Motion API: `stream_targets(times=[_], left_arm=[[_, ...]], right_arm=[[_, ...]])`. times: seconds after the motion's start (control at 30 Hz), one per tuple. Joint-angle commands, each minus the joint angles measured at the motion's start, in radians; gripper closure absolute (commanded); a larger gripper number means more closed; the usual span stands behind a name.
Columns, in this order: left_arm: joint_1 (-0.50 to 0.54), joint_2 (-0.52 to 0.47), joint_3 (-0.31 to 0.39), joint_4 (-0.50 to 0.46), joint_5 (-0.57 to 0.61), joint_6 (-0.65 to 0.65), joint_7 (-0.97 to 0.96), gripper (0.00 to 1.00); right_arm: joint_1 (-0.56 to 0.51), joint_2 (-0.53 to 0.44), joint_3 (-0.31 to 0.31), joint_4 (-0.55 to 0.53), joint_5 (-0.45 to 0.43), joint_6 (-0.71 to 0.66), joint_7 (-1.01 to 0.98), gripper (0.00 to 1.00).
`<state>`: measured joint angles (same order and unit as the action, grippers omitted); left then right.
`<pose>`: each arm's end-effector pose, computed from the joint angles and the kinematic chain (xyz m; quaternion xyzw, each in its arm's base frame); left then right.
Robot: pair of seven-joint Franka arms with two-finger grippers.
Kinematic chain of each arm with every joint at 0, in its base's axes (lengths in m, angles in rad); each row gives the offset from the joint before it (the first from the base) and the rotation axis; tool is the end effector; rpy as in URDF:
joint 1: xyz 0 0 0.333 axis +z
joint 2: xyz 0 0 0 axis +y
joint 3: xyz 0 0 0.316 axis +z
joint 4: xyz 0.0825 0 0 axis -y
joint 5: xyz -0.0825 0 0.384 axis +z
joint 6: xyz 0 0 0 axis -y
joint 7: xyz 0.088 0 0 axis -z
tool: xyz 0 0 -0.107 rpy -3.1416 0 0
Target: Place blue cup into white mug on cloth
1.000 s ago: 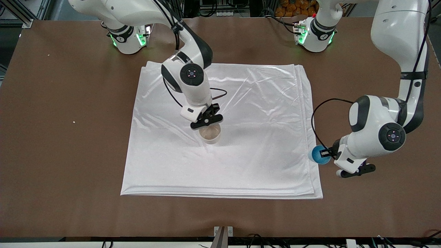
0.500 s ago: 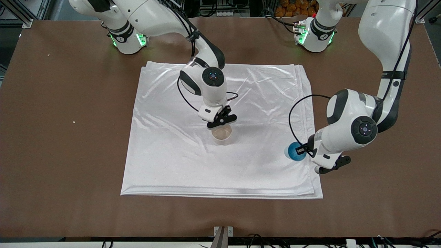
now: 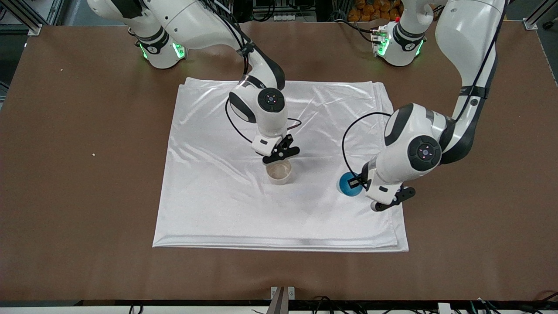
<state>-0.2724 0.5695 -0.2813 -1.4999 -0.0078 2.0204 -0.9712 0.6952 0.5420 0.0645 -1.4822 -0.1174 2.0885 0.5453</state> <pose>0.6104 -0.3408 0.3448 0.9704 0.2279 -0.0645 0.0474 0.5239 0.4790 0.3667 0.9905 0.1289 0.0476 0.0082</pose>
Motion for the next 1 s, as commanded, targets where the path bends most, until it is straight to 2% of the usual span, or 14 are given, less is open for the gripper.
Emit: stream_targets(times=[0.0, 0.37, 0.57, 0.8, 0.97], left_arm=[[-0.040, -0.008, 0.013, 0.012, 0.009, -0.025, -0.075, 1.00], [-0.132, 0.004, 0.016, 0.038, 0.022, -0.025, -0.182, 1.00], [-0.182, 0.038, 0.016, 0.052, 0.025, -0.014, -0.213, 1.00], [-0.232, 0.061, 0.022, 0.075, 0.034, 0.009, -0.231, 1.00], [-0.243, 0.067, 0.022, 0.075, 0.034, 0.041, -0.231, 1.00]], right_arm=[[-0.071, -0.134, 0.043, -0.033, 0.001, -0.099, 0.012, 0.00], [-0.230, -0.356, 0.077, -0.039, 0.009, -0.287, -0.011, 0.00], [-0.356, -0.461, 0.087, -0.041, 0.067, -0.389, -0.123, 0.00], [-0.522, -0.527, 0.086, -0.043, 0.070, -0.478, -0.313, 0.00], [-0.611, -0.540, 0.081, -0.044, 0.070, -0.499, -0.355, 0.00]])
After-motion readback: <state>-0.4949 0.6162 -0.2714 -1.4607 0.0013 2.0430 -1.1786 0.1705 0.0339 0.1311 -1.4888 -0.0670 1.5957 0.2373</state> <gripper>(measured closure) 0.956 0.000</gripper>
